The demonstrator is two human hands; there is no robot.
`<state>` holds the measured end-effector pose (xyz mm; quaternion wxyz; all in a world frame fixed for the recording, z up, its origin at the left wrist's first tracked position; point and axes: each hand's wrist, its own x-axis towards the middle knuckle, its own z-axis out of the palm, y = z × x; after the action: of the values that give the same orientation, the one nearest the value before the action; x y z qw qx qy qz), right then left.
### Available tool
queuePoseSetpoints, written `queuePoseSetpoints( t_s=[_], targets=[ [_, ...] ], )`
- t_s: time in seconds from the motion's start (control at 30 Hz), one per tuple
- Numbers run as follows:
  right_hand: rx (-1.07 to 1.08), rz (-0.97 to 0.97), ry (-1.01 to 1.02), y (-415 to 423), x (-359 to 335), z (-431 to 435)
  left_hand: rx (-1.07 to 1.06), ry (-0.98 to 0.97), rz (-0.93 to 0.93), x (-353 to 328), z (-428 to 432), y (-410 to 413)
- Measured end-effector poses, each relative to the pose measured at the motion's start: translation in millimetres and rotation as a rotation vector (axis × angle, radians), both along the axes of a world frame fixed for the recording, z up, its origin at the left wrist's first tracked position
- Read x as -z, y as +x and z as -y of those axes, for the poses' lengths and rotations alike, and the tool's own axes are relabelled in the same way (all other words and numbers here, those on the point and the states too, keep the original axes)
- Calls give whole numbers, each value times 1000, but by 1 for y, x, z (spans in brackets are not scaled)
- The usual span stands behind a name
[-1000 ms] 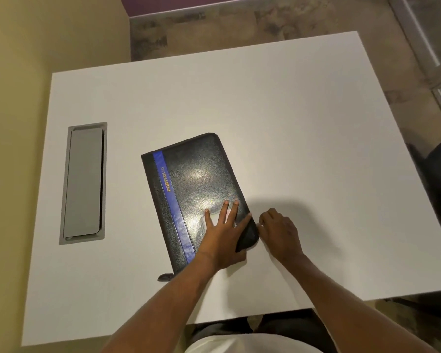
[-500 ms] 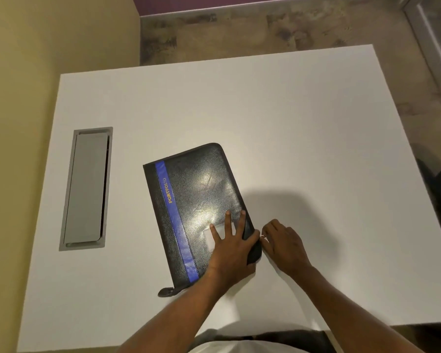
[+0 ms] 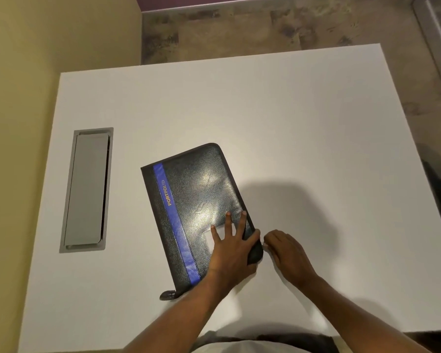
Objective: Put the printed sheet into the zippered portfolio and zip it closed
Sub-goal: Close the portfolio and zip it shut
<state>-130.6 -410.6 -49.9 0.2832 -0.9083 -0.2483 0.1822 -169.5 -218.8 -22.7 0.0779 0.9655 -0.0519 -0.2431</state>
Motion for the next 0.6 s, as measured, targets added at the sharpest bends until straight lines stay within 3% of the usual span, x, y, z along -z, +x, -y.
queuePoseSetpoints(
  t_s=[0.3, 0.6],
  targets=[
    [265, 32, -53, 20, 3, -31, -7, -11, -13, -1, 2, 1],
    [179, 79, -107, 86, -5, -74, 11, -19, -32, -7, 2, -5]
  ],
)
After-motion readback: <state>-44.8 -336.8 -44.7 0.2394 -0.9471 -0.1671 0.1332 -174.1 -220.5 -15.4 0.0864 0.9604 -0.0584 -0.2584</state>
